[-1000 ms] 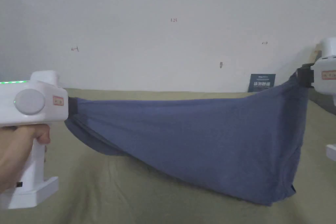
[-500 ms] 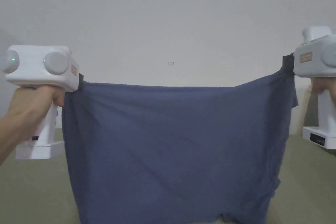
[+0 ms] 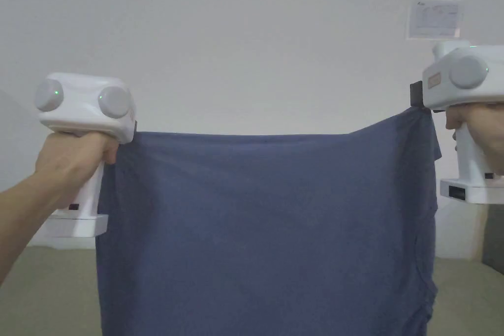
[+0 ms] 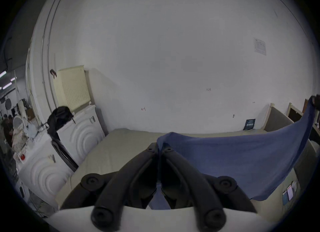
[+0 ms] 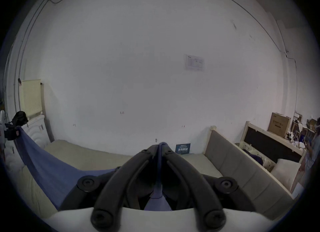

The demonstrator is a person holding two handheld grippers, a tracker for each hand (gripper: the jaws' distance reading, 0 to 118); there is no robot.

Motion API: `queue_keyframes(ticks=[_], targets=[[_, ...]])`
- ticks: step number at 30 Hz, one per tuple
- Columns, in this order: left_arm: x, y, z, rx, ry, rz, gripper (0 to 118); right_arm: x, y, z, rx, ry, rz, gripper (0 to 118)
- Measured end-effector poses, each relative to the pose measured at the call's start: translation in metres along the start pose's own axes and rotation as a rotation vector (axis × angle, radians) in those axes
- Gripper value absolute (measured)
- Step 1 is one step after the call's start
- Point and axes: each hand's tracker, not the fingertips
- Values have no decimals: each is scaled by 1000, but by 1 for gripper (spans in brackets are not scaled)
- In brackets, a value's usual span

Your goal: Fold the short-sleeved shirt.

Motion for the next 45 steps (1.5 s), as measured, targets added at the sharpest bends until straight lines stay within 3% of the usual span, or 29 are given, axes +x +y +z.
queue_keyframes(ticks=[5,11,23,30,45], targets=[[13,11,-41,20,28,-15,3,-10,8,-34,19,-8,14,8],[28,-21,-96,-2,34,4,3,-18,-35,-78,-18,-20,15,8],[48,-178,-169,-192,10,-76,3,-21,-222,-117,-238,26,30,8],[37,-260,-144,-260,-28,-65,3,-9,-306,-65,-318,53,8,8],[-18,-409,8,-387,-105,-39,3,23,-434,138,-438,106,-60,8]])
